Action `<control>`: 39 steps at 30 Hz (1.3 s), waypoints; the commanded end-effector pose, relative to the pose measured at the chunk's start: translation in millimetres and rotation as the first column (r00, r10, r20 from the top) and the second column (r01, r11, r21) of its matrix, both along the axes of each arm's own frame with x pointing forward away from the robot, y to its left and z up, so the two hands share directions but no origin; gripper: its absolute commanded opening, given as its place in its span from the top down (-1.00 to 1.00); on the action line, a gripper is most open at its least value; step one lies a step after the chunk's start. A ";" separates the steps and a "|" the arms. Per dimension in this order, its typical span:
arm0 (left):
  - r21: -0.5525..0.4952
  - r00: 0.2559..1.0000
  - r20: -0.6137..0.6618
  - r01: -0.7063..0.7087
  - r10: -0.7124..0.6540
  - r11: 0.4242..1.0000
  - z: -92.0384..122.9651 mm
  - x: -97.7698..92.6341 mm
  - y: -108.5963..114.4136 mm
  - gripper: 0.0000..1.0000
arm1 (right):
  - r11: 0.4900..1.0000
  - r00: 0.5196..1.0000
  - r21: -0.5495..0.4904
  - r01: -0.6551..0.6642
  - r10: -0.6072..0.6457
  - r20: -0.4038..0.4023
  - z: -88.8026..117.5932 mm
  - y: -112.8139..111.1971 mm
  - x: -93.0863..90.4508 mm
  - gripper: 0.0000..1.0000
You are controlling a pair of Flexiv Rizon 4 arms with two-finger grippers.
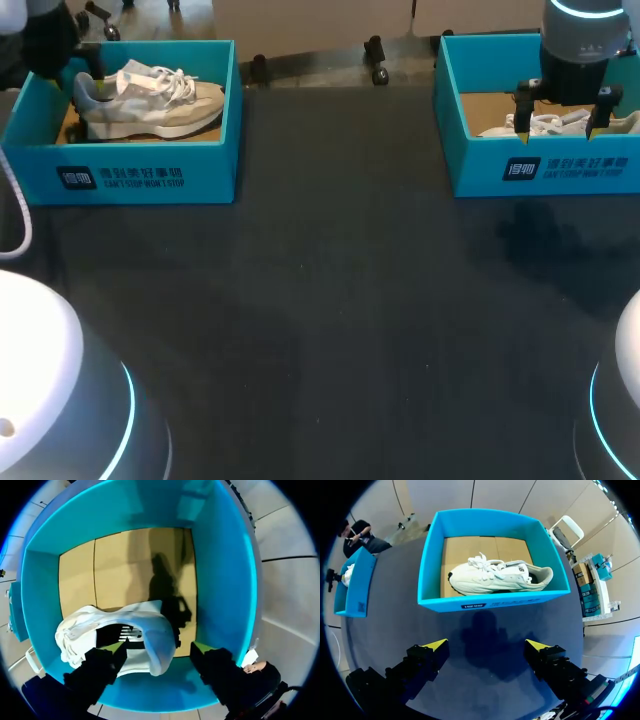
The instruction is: Take the shoe out of the shoebox, open the shoe tongue, remove and reinsert the insole, then place the shoe into the shoebox
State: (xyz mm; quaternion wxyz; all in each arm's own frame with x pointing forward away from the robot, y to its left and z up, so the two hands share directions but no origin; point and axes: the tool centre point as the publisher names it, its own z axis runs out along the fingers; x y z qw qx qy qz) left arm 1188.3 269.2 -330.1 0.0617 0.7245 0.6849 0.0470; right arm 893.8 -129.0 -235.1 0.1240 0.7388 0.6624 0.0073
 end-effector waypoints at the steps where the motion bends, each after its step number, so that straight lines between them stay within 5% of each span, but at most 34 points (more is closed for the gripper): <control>1: 0.000 1.000 -0.012 0.000 0.000 1.000 -4.1 8.2 -0.9 -0.10 | 1.000 1.000 0.001 -0.001 0.001 0.002 -0.6 -0.4 -0.7 -1.00; 32: 0.019 0.995 -0.094 -0.014 0.015 1.000 -32.2 6.5 11.7 -0.47 | 1.000 1.000 0.001 -0.001 0.001 0.002 -0.6 -0.4 -0.7 -1.00; 39: 0.033 0.994 -0.106 -0.015 0.019 0.999 -40.2 5.6 14.7 -0.37 | 1.000 1.000 0.001 -0.001 0.001 0.002 -0.6 -0.4 -0.7 -1.00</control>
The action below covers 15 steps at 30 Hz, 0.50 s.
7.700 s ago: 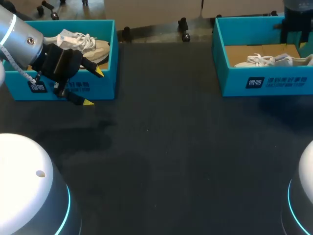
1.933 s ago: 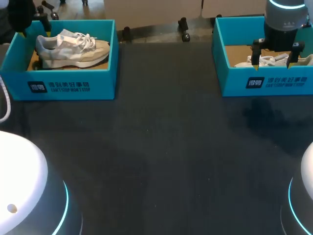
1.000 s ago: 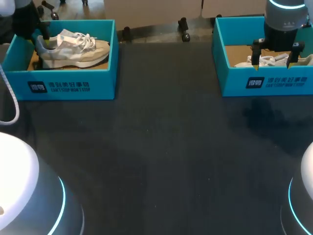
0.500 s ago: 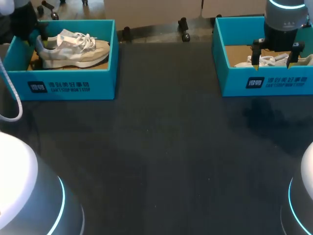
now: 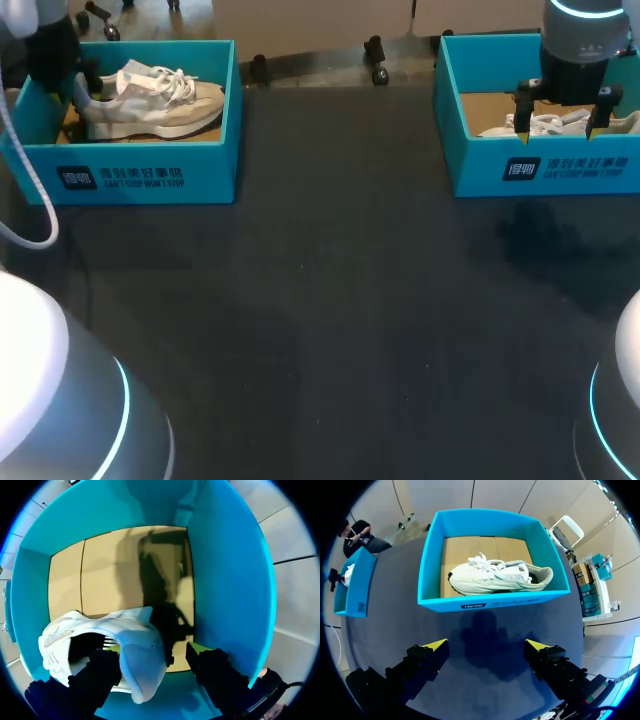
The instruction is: Take the shoe out of the shoebox, open the shoe tongue, remove and reinsert the insole, then place the shoe into the shoebox
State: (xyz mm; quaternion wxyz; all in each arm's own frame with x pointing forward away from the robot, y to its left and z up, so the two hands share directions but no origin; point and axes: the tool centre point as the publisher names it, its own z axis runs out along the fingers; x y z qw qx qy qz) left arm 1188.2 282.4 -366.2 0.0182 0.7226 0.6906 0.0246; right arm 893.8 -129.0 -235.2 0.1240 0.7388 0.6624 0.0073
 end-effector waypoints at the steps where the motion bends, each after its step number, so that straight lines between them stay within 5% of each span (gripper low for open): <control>1: 0.002 1.000 -0.014 -0.007 0.007 1.000 -5.4 5.8 2.1 -0.30 | 1.000 1.000 0.001 -0.001 0.001 0.002 -0.6 -0.4 -0.8 -1.00; 15: -0.005 0.998 -0.056 -0.009 0.009 1.000 -19.7 0.5 3.2 0.04 | 1.000 1.000 0.001 -0.001 0.001 0.002 -0.6 -0.4 -0.8 -1.00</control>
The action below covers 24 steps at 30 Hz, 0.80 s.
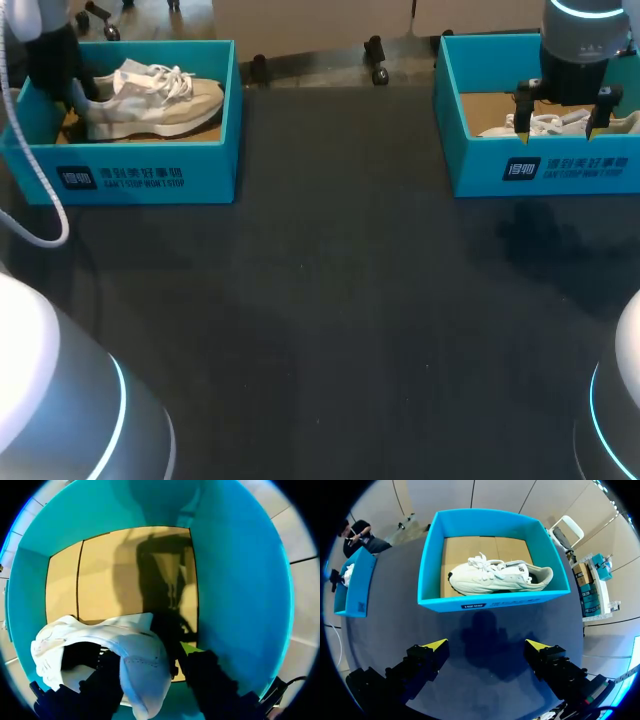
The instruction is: Take the shoe out of the shoebox, open the shoe tongue, remove and reinsert the insole, then place the shoe into the shoebox
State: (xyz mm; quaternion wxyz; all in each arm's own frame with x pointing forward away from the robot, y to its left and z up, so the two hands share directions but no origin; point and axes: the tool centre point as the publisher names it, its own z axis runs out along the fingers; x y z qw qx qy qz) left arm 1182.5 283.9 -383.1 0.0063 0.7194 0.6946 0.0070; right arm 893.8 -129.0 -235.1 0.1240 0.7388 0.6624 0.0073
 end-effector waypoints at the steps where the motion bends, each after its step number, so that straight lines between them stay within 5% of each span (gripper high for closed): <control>1: 0.005 1.000 -0.013 0.000 0.000 1.000 -2.8 6.7 1.8 0.08 | 1.000 1.000 0.001 -0.001 0.001 0.002 -0.6 -0.4 -0.7 -1.00; 9: 0.002 1.000 -0.004 0.004 -0.004 1.000 9.0 9.2 2.0 0.98 | 1.000 1.000 0.001 -0.001 0.001 0.002 -0.6 -0.4 -0.7 -1.00; 24: -0.026 0.999 0.048 0.011 -0.010 1.000 77.4 5.3 -6.0 1.00 | 1.000 1.000 0.001 -0.001 0.001 0.002 -0.6 -0.4 -0.7 -1.00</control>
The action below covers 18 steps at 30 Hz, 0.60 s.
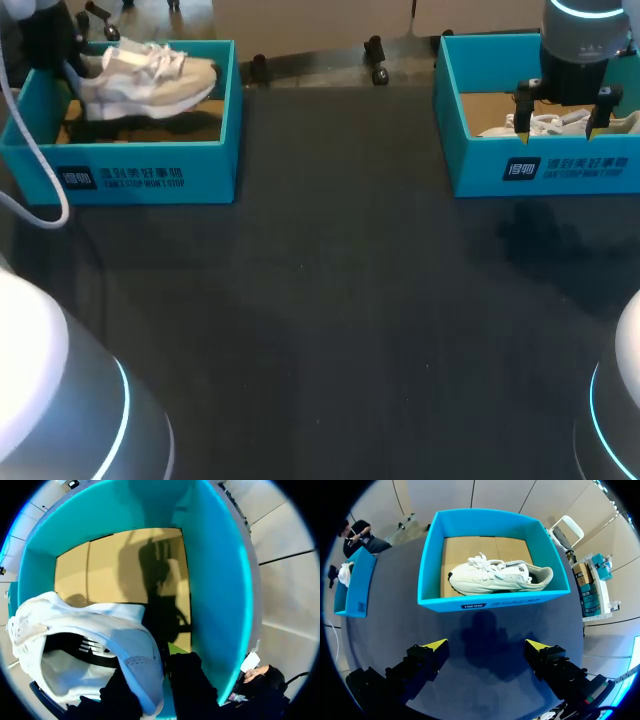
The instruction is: Take the shoe out of the shoebox, open the shoe tongue, remove and reinsert the insole, then place the shoe into the shoebox
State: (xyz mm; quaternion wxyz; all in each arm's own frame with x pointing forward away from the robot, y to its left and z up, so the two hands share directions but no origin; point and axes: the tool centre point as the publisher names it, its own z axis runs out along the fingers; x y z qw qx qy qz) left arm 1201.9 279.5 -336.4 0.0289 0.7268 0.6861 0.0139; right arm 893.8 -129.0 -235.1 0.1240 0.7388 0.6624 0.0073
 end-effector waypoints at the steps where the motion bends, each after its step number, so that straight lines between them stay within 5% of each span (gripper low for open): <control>1: -0.008 1.000 0.015 -0.020 0.020 1.000 37.6 -14.5 -3.0 1.00 | 1.000 1.000 0.001 -0.001 0.001 0.002 -0.6 -0.4 -0.7 -1.00; 18: -0.008 0.988 0.138 -0.069 0.070 0.998 113.2 -25.7 -13.7 1.00 | 1.000 1.000 0.001 -0.001 0.001 0.002 -0.6 -0.4 -0.7 -1.00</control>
